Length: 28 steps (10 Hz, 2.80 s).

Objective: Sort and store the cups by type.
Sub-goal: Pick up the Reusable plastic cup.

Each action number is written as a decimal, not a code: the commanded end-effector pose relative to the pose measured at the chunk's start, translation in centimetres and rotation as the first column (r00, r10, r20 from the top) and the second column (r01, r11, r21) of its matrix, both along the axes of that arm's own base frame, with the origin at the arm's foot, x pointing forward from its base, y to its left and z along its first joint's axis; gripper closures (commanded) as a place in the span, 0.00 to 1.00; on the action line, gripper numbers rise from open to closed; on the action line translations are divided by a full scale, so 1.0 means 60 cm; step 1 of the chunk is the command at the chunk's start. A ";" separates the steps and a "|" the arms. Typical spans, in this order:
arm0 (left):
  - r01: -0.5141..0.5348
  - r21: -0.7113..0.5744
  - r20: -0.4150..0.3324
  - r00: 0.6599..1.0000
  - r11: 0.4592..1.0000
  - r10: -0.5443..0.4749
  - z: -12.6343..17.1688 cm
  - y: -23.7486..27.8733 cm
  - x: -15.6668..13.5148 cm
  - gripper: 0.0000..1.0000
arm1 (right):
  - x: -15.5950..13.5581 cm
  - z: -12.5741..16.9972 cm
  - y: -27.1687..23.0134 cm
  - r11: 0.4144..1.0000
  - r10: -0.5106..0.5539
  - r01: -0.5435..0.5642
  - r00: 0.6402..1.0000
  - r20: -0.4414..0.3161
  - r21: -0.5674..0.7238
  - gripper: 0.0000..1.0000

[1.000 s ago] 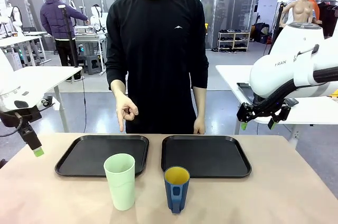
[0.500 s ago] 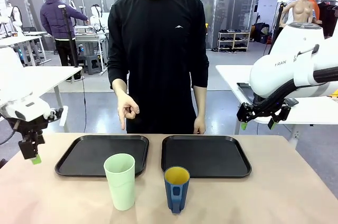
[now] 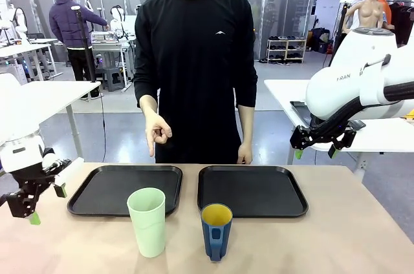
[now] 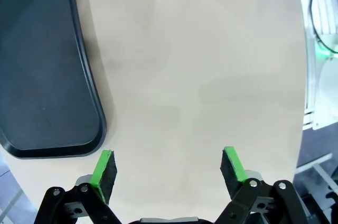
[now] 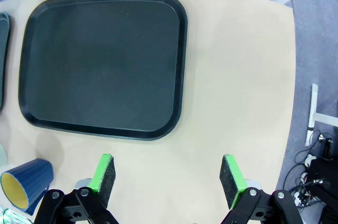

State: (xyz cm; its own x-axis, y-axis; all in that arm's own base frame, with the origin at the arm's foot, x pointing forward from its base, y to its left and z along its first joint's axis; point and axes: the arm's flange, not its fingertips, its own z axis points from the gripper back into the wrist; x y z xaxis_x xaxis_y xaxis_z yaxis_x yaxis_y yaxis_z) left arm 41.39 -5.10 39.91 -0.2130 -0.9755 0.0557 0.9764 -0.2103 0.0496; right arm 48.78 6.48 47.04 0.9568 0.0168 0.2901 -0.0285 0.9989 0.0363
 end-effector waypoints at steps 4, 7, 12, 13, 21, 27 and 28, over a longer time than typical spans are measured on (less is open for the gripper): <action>-0.028 -0.004 0.037 0.999 1.000 0.028 0.011 -0.005 0.006 0.00 | 0.000 0.001 -0.002 1.000 -0.007 0.007 1.000 0.003 0.002 0.00; 0.006 -0.185 0.073 0.997 0.983 0.008 -0.017 -0.008 0.016 0.00 | 0.000 0.001 -0.002 1.000 -0.007 0.007 1.000 0.003 0.002 0.00; 0.089 -0.637 0.213 0.975 0.765 0.063 -0.087 0.023 -0.005 0.00 | 0.000 0.001 -0.002 1.000 -0.007 0.007 1.000 0.003 0.002 0.00; 0.119 -0.723 0.218 0.974 0.680 0.061 -0.103 0.033 -0.008 0.00 | 0.000 0.001 -0.002 1.000 -0.007 0.007 1.000 0.003 0.002 0.00; -0.081 -0.945 -0.088 0.996 0.317 -0.006 -0.206 0.084 0.023 0.00 | 0.000 0.001 -0.002 1.000 -0.007 0.007 1.000 0.003 0.002 0.00; -0.133 -0.940 -0.133 0.991 0.314 0.021 -0.190 0.074 0.013 0.00 | 0.000 0.001 -0.002 1.000 -0.007 0.007 1.000 0.003 0.002 0.00; -0.133 -0.940 -0.133 0.991 0.314 0.021 -0.190 0.074 0.013 0.00 | 0.000 0.001 -0.002 1.000 -0.007 0.007 1.000 0.003 0.002 0.00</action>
State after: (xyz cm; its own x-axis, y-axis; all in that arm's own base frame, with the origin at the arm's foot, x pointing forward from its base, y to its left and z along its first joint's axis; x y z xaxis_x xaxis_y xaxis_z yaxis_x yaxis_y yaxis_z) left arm 42.77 -0.44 28.25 -0.0651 -0.2585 0.9638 0.9976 0.0065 0.0691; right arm 48.77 6.49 47.04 0.9568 0.0171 0.2903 -0.0288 0.9989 0.0362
